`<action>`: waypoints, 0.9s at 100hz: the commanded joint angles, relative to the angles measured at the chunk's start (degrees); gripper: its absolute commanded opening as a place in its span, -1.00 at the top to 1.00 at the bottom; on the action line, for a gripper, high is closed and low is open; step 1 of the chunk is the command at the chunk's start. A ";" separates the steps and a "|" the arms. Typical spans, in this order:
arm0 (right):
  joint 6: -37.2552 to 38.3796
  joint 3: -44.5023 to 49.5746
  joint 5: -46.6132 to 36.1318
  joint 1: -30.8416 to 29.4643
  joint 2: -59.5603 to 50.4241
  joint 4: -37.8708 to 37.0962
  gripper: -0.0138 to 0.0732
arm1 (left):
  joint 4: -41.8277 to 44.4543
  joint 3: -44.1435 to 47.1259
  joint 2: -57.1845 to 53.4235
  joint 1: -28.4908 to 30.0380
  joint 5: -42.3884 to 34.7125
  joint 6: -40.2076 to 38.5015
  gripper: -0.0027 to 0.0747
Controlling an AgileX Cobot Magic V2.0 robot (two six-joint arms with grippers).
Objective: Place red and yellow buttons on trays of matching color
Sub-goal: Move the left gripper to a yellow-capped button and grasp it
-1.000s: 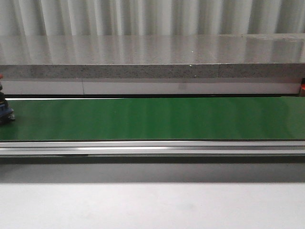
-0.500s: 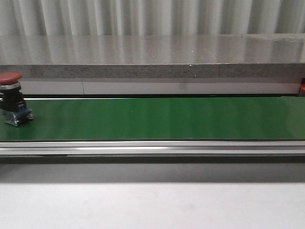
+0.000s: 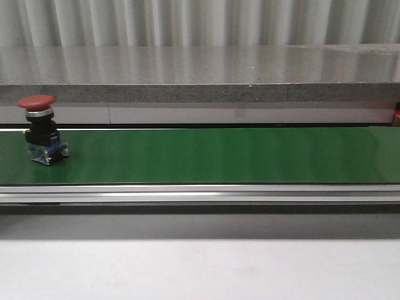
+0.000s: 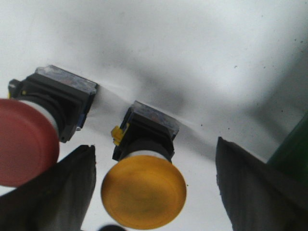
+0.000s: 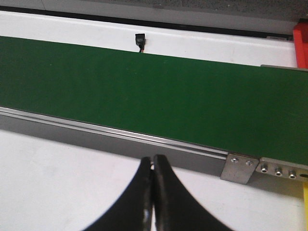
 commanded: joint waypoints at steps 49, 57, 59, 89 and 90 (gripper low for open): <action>-0.36 -1.41 -3.70 0.12 0.36 0.12 0.83 | -0.31 -1.50 -6.91 0.11 -2.17 -0.19 0.44; -0.36 -1.41 -3.70 0.12 0.36 0.12 0.83 | -0.31 -1.69 -10.07 0.11 -1.40 -0.19 0.44; -0.36 -1.41 -3.70 0.12 0.36 0.12 0.83 | -0.31 -1.83 -10.95 0.11 -1.06 -0.19 0.44; -0.36 -1.41 -3.70 0.12 0.36 0.12 0.83 | -0.34 -8.76 -17.91 -5.07 4.83 0.98 0.44; -0.36 -1.41 -3.70 0.12 0.36 0.12 0.83 | -0.34 -8.98 -17.91 -5.54 5.03 0.98 0.44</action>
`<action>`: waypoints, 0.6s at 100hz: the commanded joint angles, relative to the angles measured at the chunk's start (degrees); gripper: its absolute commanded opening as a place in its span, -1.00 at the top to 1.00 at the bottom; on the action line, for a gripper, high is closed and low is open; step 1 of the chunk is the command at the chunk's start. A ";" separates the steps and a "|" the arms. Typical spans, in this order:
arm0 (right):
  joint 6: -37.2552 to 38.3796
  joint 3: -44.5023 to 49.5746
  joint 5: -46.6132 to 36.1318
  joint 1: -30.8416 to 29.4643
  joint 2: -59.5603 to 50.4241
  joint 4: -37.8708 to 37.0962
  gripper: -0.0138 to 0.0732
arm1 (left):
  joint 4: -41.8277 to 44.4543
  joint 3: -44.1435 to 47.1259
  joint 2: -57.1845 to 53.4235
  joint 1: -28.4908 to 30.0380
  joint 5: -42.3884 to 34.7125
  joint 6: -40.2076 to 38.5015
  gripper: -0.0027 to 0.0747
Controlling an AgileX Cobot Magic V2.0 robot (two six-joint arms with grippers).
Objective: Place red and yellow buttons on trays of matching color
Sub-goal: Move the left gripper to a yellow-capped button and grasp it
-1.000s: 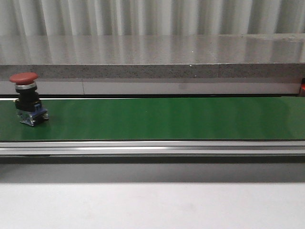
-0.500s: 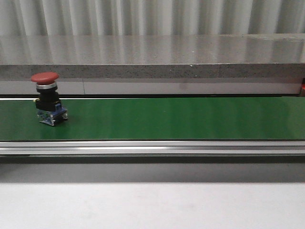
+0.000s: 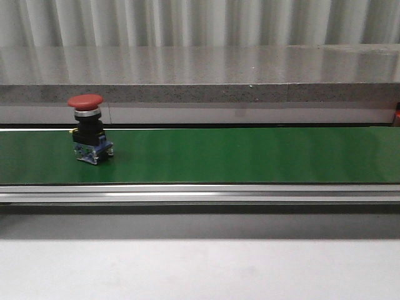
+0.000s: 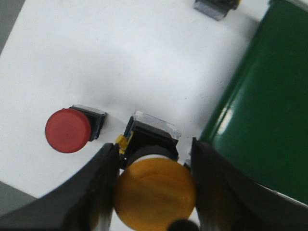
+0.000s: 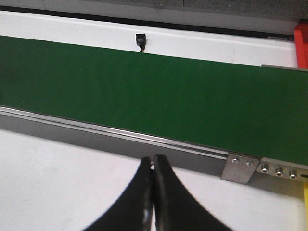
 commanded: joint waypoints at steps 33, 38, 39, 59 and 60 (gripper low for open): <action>-0.36 -1.41 -3.70 0.12 0.36 0.12 0.83 | -0.40 -8.40 1.42 -13.94 3.16 0.25 0.44; -0.36 -1.41 -3.70 0.12 0.36 0.12 0.83 | -0.19 -8.40 2.66 -15.03 3.00 0.25 0.44; -0.36 -1.41 -3.70 0.12 0.36 0.12 0.83 | -0.19 -8.40 2.83 -15.16 2.89 0.25 0.44; -0.36 -1.41 -3.70 0.12 0.36 0.12 0.83 | 0.20 -8.40 6.85 -16.55 2.92 0.25 0.44; -0.36 -1.41 -3.70 0.12 0.36 0.12 0.83 | 0.20 -8.40 6.95 -16.55 2.92 0.25 0.44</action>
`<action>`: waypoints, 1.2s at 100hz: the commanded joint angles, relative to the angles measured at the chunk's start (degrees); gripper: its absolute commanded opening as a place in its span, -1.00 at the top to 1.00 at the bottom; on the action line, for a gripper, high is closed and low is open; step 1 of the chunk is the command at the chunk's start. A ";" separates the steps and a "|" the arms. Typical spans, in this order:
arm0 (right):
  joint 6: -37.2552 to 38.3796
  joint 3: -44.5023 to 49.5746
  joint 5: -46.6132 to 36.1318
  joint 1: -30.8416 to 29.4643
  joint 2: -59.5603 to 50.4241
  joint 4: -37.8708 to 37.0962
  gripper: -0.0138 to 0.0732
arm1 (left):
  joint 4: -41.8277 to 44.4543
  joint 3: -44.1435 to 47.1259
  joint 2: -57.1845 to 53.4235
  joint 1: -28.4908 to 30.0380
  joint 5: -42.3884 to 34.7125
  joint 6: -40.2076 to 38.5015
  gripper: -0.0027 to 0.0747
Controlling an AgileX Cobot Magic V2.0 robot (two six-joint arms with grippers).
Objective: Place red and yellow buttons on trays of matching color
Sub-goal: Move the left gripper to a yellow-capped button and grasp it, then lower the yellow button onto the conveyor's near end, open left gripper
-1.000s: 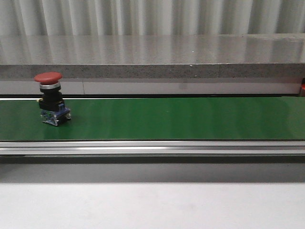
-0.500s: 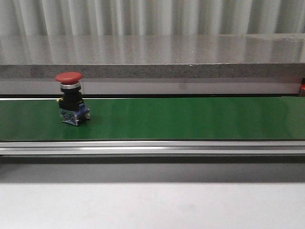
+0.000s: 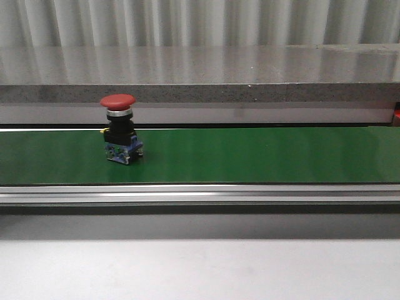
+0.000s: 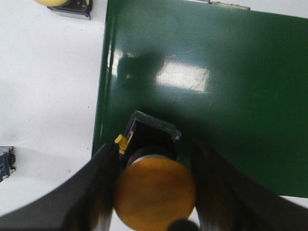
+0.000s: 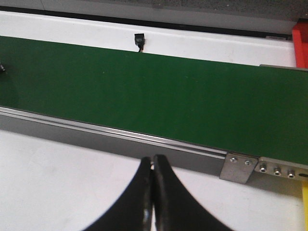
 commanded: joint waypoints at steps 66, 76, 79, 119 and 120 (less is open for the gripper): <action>-0.36 -1.41 -3.70 0.12 0.36 0.12 0.83 | -2.05 -1.91 -5.51 -5.88 -9.85 -0.11 -0.28; -0.36 -1.41 -3.70 0.12 0.36 0.12 0.83 | -2.05 -0.90 -9.12 -8.86 -12.43 -0.11 0.13; -0.36 -1.41 -3.70 0.12 0.36 0.12 0.83 | -2.05 -0.15 -10.59 -9.71 -13.61 -0.11 0.29; -0.36 -1.41 -3.70 0.12 0.36 0.12 0.83 | -2.30 17.18 -28.78 -14.89 -25.27 -0.25 0.98; -0.36 -1.41 -3.70 0.12 0.36 0.12 0.83 | -2.30 17.54 -29.13 -14.89 -25.41 -0.25 0.98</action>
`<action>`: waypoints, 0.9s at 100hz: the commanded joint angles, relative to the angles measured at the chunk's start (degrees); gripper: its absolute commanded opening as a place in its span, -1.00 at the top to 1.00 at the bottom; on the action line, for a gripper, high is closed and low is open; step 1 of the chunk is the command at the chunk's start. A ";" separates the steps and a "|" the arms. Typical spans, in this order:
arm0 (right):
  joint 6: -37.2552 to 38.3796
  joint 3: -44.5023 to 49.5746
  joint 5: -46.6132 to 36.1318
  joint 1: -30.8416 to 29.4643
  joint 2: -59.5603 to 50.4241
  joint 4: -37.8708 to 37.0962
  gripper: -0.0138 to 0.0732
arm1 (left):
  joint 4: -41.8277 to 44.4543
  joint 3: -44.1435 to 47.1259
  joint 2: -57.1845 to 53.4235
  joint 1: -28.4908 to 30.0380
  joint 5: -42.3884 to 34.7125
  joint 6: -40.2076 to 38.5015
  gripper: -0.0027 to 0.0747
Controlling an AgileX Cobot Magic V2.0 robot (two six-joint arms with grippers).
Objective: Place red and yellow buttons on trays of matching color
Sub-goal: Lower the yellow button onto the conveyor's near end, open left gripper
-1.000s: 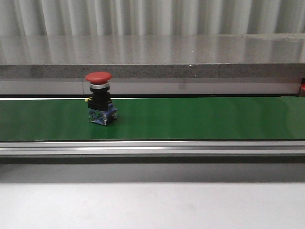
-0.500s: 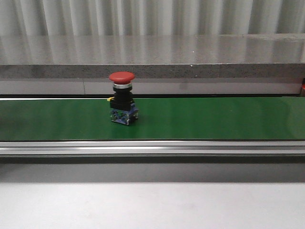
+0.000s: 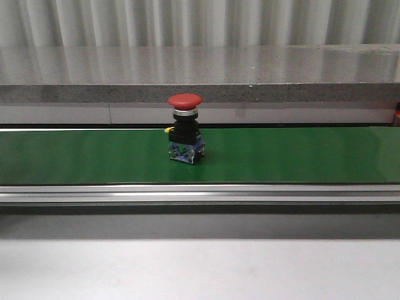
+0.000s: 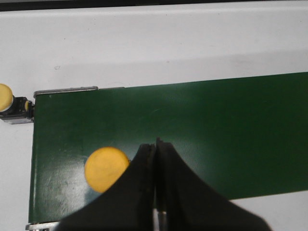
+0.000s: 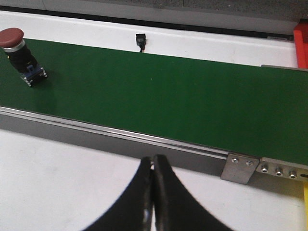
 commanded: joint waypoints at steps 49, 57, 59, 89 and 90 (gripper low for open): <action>-0.36 -3.64 -5.08 0.12 2.58 0.01 0.83 | -1.65 22.47 -28.13 -0.51 -11.55 -0.25 0.98; -0.36 -6.28 -4.17 0.12 5.87 -0.71 0.83 | -1.65 23.90 -30.66 -0.51 -11.97 -0.25 0.98; -0.36 -7.18 -4.03 0.12 7.01 -0.92 0.83 | -1.65 24.19 -31.02 -0.51 -12.22 -0.25 0.98; -0.42 -24.88 2.23 2.32 27.97 -1.72 0.82 | -1.65 25.47 -33.80 -0.51 -13.59 -0.25 0.98; -0.46 -25.35 2.57 2.48 28.52 -1.72 0.81 | -1.65 25.47 -33.80 -0.51 -13.47 -0.25 0.98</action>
